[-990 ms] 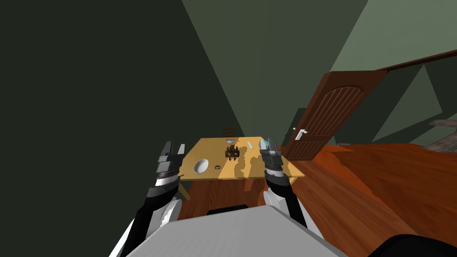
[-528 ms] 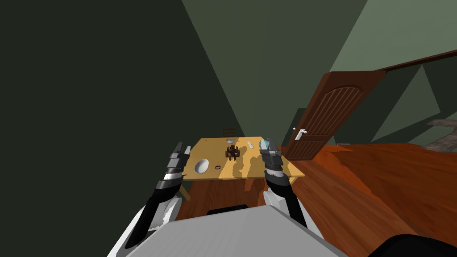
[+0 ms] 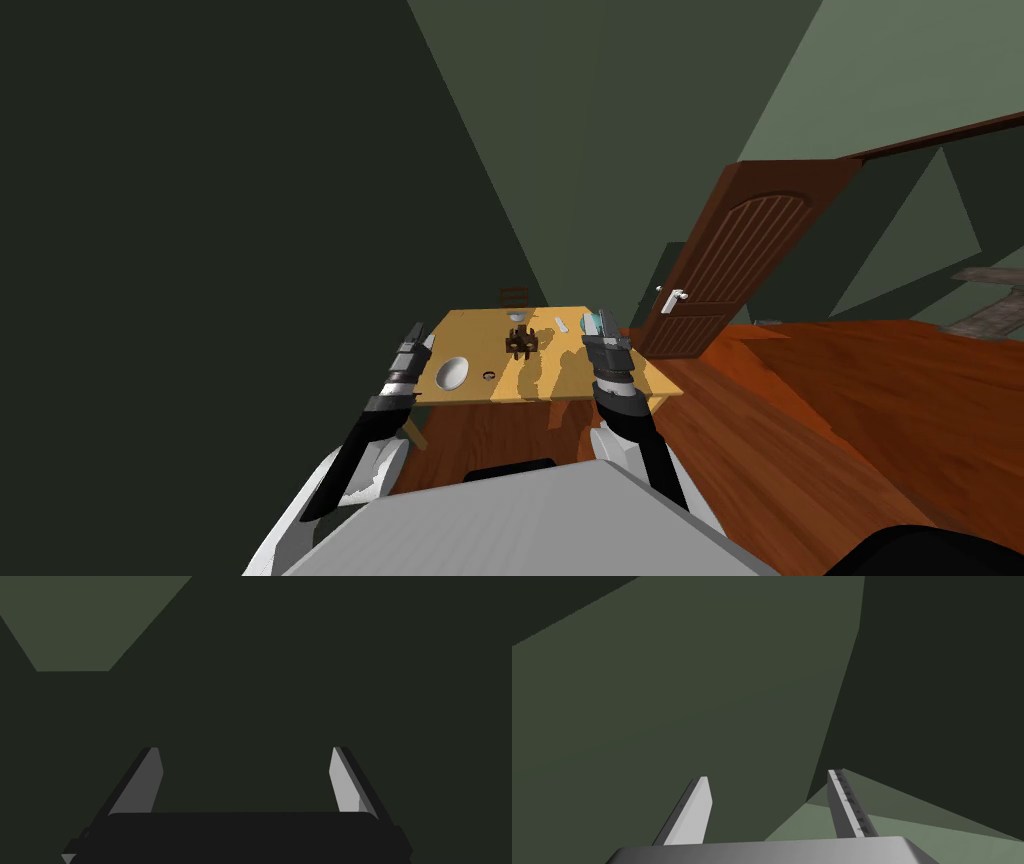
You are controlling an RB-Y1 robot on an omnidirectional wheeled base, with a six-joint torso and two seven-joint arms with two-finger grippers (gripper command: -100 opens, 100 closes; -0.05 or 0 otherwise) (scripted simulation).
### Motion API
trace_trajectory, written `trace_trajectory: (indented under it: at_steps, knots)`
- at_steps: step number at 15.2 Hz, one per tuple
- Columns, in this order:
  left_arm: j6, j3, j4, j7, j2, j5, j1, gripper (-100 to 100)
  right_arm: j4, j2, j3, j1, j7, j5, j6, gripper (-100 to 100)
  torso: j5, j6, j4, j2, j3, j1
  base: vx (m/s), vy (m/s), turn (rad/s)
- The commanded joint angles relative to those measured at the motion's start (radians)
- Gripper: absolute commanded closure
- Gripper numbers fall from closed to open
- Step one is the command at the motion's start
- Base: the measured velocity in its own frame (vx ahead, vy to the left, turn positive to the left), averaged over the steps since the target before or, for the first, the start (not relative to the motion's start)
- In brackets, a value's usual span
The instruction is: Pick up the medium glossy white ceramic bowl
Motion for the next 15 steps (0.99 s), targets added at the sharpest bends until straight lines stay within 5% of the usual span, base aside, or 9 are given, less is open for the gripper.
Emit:
trace_trajectory:
  at_steps: [1,15]
  knots:
    - [0.05,0.002,0.041,0.014,0.013,0.005,-0.026,-100,0.0,0.0,0.0,0.0,0.0,0.0,0.0,0,0.0,0.0,0.0,0.0,0.0,0.0,0.004,0.014,-0.008]
    - [0.333,0.004,0.195,0.07,0.036,0.025,-0.119,-100,0.0,0.0,0.0,0.0,0.0,0.0,0.0,0,0.0,0.0,0.0,0.0,0.0,0.0,0.006,0.013,-0.008]
